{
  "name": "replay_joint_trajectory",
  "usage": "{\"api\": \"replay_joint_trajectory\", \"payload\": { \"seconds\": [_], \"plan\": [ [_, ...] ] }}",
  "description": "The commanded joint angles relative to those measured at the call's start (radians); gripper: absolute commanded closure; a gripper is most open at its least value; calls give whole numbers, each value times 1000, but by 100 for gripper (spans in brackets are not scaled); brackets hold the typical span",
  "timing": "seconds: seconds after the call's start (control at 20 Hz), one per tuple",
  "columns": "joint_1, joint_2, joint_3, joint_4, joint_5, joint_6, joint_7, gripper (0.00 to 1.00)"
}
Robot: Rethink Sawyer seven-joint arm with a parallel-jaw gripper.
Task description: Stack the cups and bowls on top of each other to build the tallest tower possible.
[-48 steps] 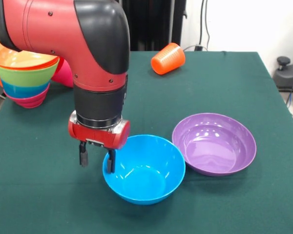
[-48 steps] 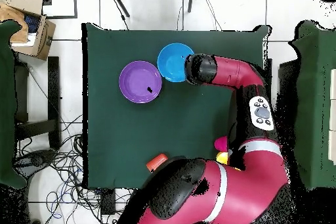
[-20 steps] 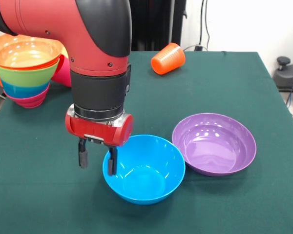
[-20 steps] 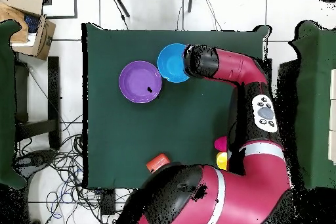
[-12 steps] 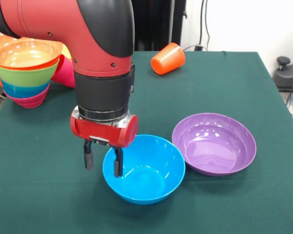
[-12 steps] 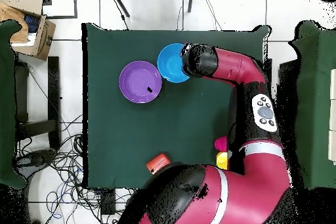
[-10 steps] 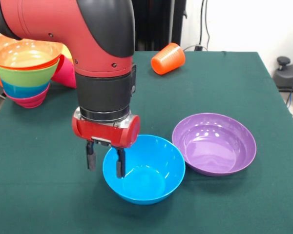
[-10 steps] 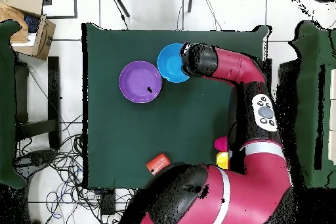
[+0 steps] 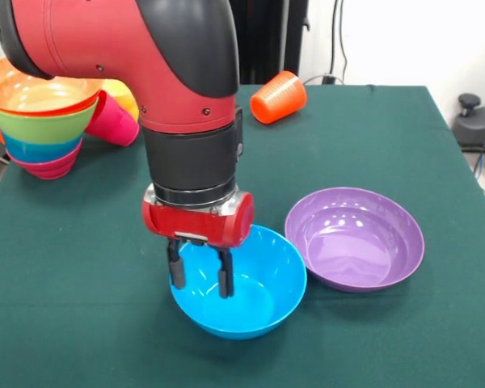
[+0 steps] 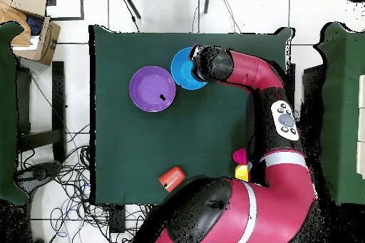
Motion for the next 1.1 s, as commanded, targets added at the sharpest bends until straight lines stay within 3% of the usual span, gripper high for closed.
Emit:
{"api": "replay_joint_trajectory", "payload": {
  "seconds": [0.05, 0.25, 0.5, 0.6, 0.85, 1.1],
  "plan": [
    [-13, 80, 105, 46, -27, 145, -148, 0],
    [16, 92, 55, 19, -73, 86, -107, 0],
    [122, 104, -112, -39, -146, -128, 92, 0],
    [144, 116, -147, -58, -148, -152, 121, 0],
    [162, 134, -182, -66, -129, -177, 116, 0],
    [153, 86, -177, 9, -109, -193, 80, 0]
  ]
}}
